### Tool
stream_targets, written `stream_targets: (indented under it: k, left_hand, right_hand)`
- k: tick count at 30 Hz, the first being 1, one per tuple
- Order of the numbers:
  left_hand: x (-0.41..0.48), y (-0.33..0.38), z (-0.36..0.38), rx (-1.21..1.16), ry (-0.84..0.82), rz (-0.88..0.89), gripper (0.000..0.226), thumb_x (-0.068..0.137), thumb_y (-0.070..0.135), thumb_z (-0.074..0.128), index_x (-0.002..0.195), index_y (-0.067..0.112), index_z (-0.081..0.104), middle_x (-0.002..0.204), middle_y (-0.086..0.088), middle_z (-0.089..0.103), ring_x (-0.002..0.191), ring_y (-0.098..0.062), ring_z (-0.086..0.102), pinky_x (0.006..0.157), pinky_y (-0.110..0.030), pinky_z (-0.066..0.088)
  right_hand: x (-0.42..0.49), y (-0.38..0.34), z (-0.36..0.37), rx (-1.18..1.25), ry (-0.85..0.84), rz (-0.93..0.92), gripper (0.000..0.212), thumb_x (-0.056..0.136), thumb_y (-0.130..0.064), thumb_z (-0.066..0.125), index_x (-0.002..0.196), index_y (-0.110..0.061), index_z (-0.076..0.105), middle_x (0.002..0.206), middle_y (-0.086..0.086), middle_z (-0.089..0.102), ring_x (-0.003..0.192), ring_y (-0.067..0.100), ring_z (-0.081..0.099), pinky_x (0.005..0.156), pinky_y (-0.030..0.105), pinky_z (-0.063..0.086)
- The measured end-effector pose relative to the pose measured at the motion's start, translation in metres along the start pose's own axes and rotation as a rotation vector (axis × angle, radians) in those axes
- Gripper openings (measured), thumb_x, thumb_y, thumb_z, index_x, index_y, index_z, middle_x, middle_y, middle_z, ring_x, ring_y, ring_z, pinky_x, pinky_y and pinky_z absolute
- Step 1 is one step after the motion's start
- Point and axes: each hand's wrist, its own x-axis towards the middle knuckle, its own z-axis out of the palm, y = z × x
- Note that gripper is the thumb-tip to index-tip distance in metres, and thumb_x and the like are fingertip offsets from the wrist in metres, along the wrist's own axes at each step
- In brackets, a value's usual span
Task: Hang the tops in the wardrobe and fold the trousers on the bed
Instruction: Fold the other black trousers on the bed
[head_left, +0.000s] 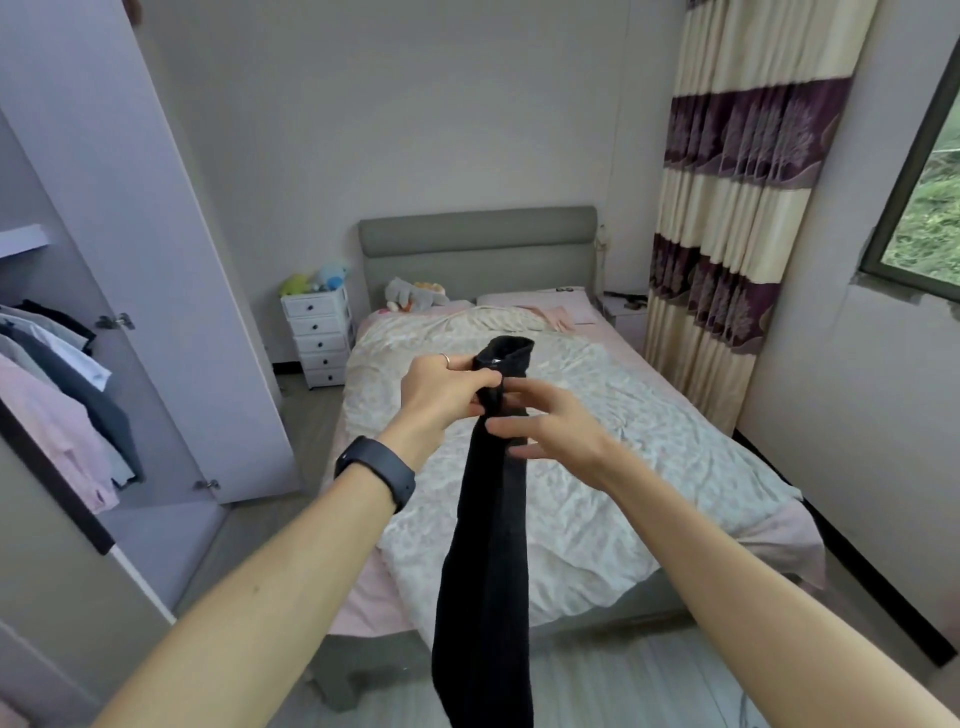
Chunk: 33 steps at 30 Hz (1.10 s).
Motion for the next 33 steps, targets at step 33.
stream_targets:
  k: [33]
  left_hand:
    - [0.107,-0.025,0.077,0.258,0.16,0.328,0.012,0.093,0.037,0.068,0.098,0.03,0.059,0.091,0.016,0.066,0.085,0.004,0.062,0.067,-0.011,0.043]
  right_hand:
    - [0.082,0.042,-0.136,-0.346,0.544,-0.202,0.006,0.107,-0.034,0.043,0.108,-0.033,0.049,0.086,-0.027,0.053,0.08,-0.024,0.052,0.066,0.011,0.037]
